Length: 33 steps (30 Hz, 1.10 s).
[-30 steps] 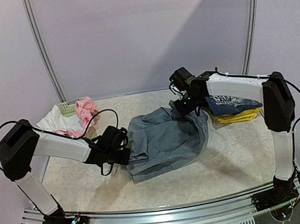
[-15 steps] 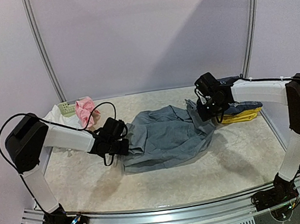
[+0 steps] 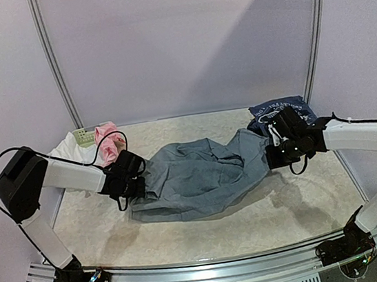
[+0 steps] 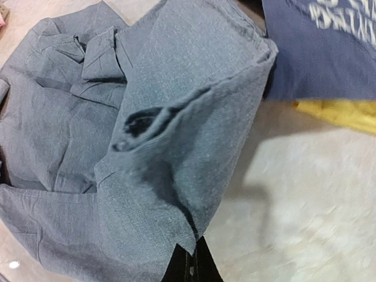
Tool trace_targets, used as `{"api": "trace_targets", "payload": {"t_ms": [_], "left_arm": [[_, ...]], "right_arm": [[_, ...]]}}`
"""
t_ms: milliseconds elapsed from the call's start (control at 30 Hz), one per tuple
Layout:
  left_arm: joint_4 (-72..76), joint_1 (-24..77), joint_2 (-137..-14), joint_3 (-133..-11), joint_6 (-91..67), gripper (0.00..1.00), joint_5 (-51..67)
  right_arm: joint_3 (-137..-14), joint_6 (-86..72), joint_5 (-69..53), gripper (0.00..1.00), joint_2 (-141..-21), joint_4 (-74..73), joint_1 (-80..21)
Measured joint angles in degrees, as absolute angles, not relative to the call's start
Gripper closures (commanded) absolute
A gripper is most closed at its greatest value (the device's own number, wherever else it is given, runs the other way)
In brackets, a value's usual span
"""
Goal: Fold and stack the mixed laundry pile
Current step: Adjust the crumpled shirt at the center of the board.
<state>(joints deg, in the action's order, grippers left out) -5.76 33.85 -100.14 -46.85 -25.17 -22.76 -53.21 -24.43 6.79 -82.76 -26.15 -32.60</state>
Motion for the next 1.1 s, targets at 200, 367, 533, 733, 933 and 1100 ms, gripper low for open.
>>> {"api": "trace_targets", "payload": {"t_ms": [200, 367, 533, 733, 933, 1100], "left_arm": [[-9.82, 33.82, -91.35, -42.28, -25.63, 1.0, -23.9], [-10.15, 33.85, -80.34, -38.68, -25.56, 1.0, -24.03], [-10.31, 34.83, -70.15, -36.07, -25.1, 1.0, -23.97], [-11.22, 38.3, -57.74, -34.0, -22.55, 1.0, -21.08], [-11.99, 44.1, -50.22, -33.82, -20.69, 1.0, -14.98], [-14.92, 49.95, -50.61, -33.82, -20.14, 1.0, -13.13]], "right_arm": [[-45.63, -28.62, 1.21, 1.0, -74.96, -24.88, -32.6], [-39.99, -31.24, -3.29, 0.92, -68.27, -24.05, -32.6], [-37.08, -32.38, -7.27, 0.8, -65.65, -24.69, -32.62], [-37.21, -32.38, -7.73, 0.63, -61.45, -27.68, -32.62], [-42.76, -30.76, -7.11, 0.51, -59.59, -30.22, -32.62], [-48.45, -28.12, -7.18, 0.43, -61.19, -27.92, -32.71]]}}
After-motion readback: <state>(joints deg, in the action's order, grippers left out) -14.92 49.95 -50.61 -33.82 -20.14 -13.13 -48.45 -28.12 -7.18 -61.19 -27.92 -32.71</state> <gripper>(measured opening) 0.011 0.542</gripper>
